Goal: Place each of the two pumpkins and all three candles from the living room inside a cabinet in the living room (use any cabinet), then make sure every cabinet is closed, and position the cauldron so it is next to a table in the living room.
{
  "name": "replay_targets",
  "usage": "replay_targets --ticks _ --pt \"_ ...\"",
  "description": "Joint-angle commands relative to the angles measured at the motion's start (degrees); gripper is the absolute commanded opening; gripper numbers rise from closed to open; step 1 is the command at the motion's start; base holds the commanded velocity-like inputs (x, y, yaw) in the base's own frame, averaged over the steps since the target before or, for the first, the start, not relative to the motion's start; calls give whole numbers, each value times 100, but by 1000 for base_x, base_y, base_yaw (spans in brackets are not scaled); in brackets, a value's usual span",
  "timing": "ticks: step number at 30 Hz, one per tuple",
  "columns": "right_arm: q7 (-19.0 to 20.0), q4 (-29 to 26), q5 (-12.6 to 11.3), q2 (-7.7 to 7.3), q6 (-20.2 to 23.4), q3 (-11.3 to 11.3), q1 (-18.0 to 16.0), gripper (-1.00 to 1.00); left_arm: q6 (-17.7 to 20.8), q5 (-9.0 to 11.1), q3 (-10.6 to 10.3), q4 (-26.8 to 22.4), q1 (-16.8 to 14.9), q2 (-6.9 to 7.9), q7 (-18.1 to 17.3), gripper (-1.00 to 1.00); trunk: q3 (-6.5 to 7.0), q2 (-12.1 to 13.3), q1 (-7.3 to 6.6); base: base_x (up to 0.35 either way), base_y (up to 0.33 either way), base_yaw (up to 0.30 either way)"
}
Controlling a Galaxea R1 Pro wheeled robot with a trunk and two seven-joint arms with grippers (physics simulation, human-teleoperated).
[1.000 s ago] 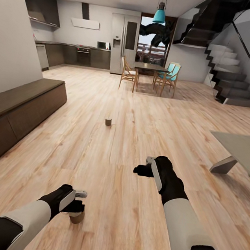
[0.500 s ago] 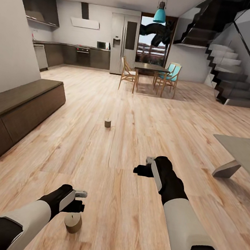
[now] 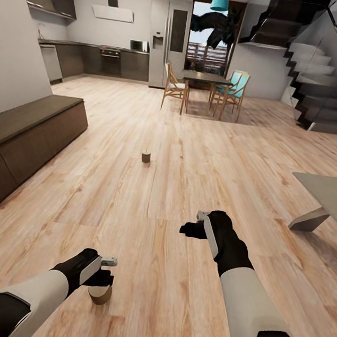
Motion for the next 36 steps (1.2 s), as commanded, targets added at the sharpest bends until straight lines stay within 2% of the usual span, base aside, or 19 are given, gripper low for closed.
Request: replay_targets --ticks 1,23,36 --pt "-5 -5 -13 0 22 5 -3 100 21 63 -35 -10 -1 2 42 100 -28 -4 1 0 0 0" --pt "-5 -5 -14 0 22 12 38 100 20 66 -35 -10 -1 12 42 100 -515 -33 58 0 0 0" --pt "-5 -5 -13 5 22 14 41 100 12 63 -20 -10 -1 20 42 100 -515 -33 58 9 0 0"
